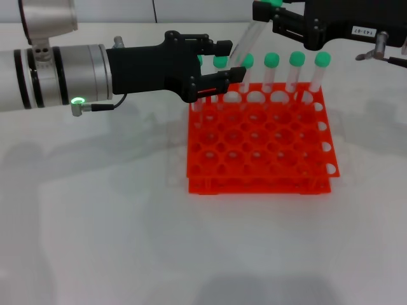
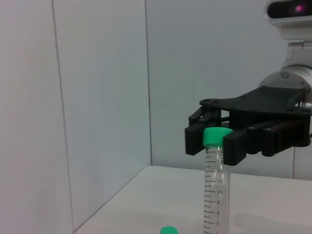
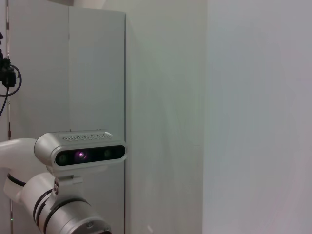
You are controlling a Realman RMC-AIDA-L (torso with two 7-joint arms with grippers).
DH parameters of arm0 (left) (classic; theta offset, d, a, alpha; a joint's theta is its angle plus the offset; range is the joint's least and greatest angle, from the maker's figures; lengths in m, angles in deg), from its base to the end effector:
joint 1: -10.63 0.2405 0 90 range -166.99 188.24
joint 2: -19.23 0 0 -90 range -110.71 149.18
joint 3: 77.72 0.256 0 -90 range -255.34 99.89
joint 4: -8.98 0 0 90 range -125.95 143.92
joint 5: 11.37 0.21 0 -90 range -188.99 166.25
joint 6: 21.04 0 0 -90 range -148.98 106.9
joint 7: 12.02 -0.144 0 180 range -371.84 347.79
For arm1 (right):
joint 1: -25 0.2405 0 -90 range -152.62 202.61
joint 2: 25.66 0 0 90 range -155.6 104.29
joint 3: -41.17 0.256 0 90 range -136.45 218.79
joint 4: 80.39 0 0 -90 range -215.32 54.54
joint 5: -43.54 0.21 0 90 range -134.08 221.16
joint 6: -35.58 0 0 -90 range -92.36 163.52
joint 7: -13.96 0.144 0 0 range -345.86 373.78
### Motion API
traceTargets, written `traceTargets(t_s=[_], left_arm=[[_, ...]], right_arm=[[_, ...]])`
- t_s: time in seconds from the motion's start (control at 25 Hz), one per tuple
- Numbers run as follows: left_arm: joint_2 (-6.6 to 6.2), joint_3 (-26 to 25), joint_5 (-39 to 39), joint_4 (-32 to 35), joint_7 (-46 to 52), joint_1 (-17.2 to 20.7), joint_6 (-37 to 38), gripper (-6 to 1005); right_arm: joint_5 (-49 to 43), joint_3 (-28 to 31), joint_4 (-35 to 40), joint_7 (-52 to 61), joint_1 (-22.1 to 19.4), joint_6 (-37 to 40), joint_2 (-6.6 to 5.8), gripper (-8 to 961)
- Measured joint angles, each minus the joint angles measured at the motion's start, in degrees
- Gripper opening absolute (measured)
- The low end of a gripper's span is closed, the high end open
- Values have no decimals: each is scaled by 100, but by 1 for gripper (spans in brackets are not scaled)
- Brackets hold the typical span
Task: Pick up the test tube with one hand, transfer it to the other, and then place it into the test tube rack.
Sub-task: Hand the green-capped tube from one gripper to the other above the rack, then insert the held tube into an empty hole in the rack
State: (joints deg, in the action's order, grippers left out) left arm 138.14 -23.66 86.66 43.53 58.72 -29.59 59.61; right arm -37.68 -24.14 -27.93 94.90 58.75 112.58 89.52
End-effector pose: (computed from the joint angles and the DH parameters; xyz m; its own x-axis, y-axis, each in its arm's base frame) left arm -0.1762 0.3802 -0.0217 0.8334 0.0515 0.5503 0.2031 -0.9545 -0.2182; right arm 0.1410 0.3881 0.0395 0.7619 0.0467 -0.6461 -0.2045 -0.9290 -0.3083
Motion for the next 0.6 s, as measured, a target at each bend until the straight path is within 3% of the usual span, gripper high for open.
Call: traceTargets(t_s=[0.24, 0.44, 0.6], left_arm=[[-4, -14, -1, 119, 339, 48, -7, 600], [0, -10, 3, 590, 764, 327, -17, 795], [0, -12, -5, 1034, 1171, 632, 30, 844]], right_arm=[[-1, 1, 1, -8, 6, 0, 3, 278], [-9, 1, -26, -3, 27, -5, -3, 273], [-10, 1, -40, 3, 13, -29, -5, 270]])
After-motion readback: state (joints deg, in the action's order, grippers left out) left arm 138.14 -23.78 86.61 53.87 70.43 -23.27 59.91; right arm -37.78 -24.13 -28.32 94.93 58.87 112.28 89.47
